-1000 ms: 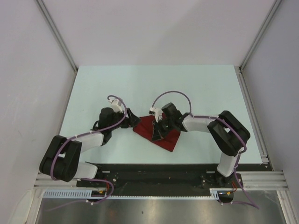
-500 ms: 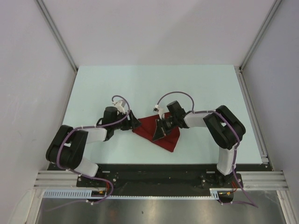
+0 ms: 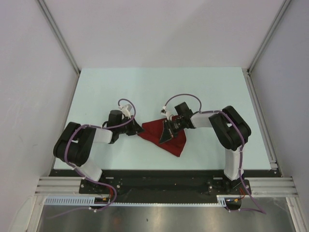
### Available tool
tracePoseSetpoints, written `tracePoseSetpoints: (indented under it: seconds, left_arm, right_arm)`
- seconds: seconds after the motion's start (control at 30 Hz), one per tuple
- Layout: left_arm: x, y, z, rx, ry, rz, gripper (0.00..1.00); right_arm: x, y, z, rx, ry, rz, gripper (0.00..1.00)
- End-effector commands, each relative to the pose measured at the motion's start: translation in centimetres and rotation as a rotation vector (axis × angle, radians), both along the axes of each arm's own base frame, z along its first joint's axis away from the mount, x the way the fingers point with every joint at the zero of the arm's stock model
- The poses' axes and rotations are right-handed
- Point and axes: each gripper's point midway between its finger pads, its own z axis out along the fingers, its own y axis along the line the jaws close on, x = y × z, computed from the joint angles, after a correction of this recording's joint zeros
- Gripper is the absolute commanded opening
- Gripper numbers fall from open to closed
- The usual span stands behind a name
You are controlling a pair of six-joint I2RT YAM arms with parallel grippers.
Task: Fold the napkin, place the utensils inside, and roll it up
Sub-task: Roll the napkin with the utensil
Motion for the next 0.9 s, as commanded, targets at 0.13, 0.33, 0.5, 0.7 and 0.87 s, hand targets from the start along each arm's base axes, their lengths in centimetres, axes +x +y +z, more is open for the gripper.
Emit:
tracePoseSetpoints:
  seconds: [0.13, 0.33, 0.5, 0.7, 0.87]
  left_arm:
    - [-0.2, -0.8, -0.1, -0.025, 0.031, -0.031, 0.00]
    - [-0.1, -0.8, -0.4, -0.026, 0.048, -0.026, 0.00]
    - [-0.1, -0.8, -0.5, -0.023, 0.050, -0.024, 0.00]
    - [-0.1, -0.8, -0.5, -0.022, 0.051, -0.023, 0.00]
    - [0.0, -0.8, -0.4, -0.024, 0.048, -0.026, 0.00]
  right_arm:
    - [4.7, -3.0, -0.5, -0.239, -0.213, -0.189, 0.17]
    - [3.0, -0.5, 5.3, -0.233, -0.410, -0.165, 0.54]
    - [1.1, 0.6, 5.2, -0.445, -0.720, -0.175, 0.61]
    - [0.5, 0.8, 4.9, -0.627, -1.050, -0.221, 0.62]
    - [-0.3, 1.6, 2.6, -0.692, -1.114, -0.130, 0.61]
